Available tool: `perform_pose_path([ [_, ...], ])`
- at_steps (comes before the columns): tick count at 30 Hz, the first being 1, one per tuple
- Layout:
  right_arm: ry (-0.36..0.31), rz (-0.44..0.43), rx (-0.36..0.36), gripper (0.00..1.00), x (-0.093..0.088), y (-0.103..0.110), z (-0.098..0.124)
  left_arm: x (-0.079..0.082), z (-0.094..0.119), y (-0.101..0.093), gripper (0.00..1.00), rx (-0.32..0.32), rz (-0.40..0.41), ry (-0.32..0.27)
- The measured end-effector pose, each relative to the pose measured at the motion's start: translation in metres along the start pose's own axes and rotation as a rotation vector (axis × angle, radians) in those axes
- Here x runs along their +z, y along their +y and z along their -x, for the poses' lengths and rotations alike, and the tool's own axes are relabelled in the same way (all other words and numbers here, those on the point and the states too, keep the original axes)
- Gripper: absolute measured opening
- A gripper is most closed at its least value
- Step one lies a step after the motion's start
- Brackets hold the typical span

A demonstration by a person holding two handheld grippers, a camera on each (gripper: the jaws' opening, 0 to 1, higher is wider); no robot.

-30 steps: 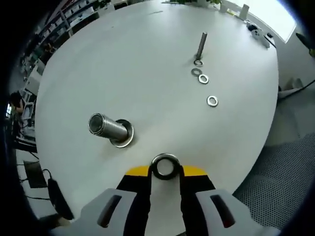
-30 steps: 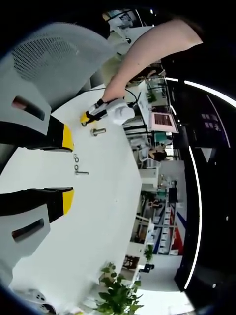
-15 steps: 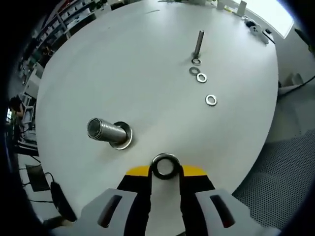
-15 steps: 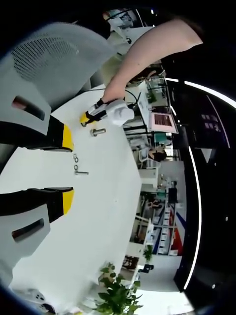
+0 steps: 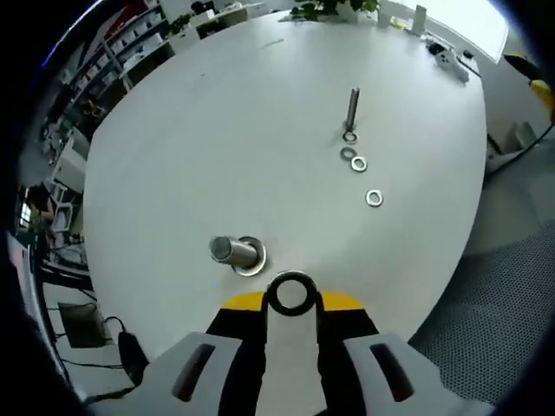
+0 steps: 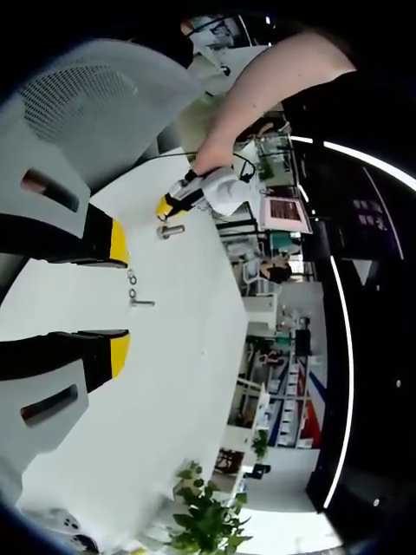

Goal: Place the washer onto the threaded stud by aligning its center hole with the stud, sliding it down to the base, and recovering from edge contact or off-axis alignment until the washer reaches the visible bottom stop.

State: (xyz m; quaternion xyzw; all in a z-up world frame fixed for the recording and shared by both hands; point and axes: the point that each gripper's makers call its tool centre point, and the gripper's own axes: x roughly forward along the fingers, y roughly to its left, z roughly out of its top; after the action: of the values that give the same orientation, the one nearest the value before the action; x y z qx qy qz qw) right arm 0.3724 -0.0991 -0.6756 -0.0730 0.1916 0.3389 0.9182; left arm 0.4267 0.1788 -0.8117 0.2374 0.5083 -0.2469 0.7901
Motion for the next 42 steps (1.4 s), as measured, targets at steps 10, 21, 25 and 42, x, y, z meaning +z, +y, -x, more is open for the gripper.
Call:
perform_pose_path([
  [10,-0.001,0.001,0.005,0.31,0.000,0.001,0.000,0.022,0.012,0.020,0.19,0.040,-0.044,-0.021],
  [21,0.009,-0.006,-0.003,0.31,-0.002,-0.001,-0.001,0.022,0.005,0.037,0.19,0.075,-0.056,-0.006],
  [25,0.014,0.001,0.007,0.31,-0.002,0.001,-0.002,0.020,0.003,0.037,0.19,0.072,-0.052,0.006],
  [42,0.029,-0.001,0.006,0.30,-0.006,0.001,-0.002,0.017,-0.021,0.034,0.19,0.050,-0.097,0.068],
])
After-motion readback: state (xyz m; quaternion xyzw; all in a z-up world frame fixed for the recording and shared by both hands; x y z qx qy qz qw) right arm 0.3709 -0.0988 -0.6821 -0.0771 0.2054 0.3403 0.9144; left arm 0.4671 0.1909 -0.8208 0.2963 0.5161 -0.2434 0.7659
